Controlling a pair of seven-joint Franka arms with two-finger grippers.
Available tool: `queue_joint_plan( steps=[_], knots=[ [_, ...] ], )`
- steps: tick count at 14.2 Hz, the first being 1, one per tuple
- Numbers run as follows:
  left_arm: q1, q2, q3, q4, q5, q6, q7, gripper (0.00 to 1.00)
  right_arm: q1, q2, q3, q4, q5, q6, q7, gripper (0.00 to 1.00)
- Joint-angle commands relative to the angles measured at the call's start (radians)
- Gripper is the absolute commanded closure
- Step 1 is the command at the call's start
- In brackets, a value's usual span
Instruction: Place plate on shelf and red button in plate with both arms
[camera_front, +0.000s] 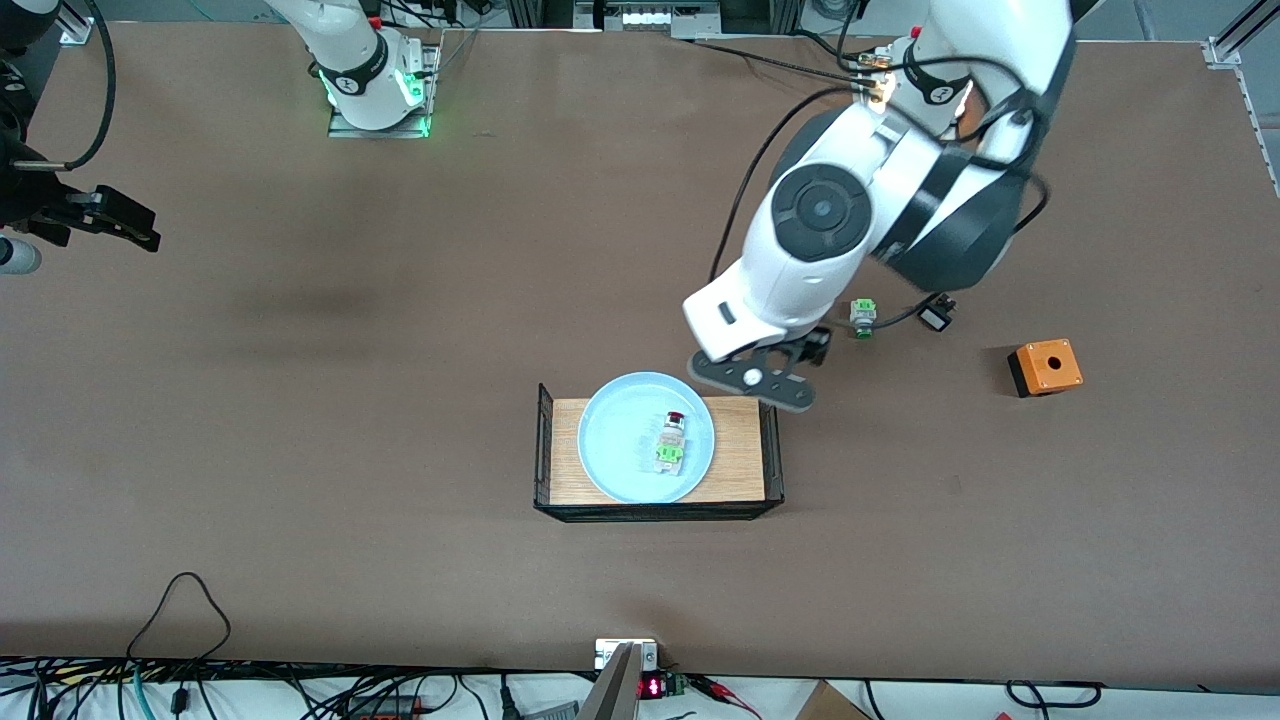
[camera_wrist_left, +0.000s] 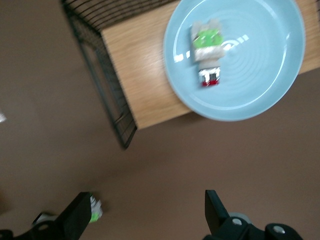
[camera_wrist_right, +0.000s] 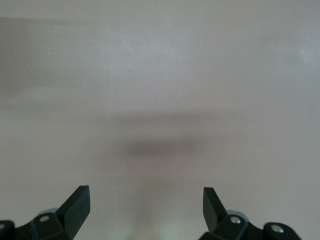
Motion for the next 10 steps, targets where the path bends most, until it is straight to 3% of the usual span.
queue_joint_plan(
  steps=[1,6,10],
  knots=[
    [0.042,-0.061,0.004,-0.027,0.026,-0.127,-0.008,0.0,0.0,-0.008,-0.001,0.008,0.018,-0.012,0.011,0.0],
    [0.172,-0.171,0.018,-0.055,0.027,-0.264,0.008,0.0,0.0,-0.008,0.0,0.008,0.018,-0.012,0.012,0.0],
    [0.2,-0.349,0.018,-0.243,0.024,-0.25,0.057,0.0,0.001,-0.008,0.0,0.008,0.018,-0.013,0.012,0.0]
  ],
)
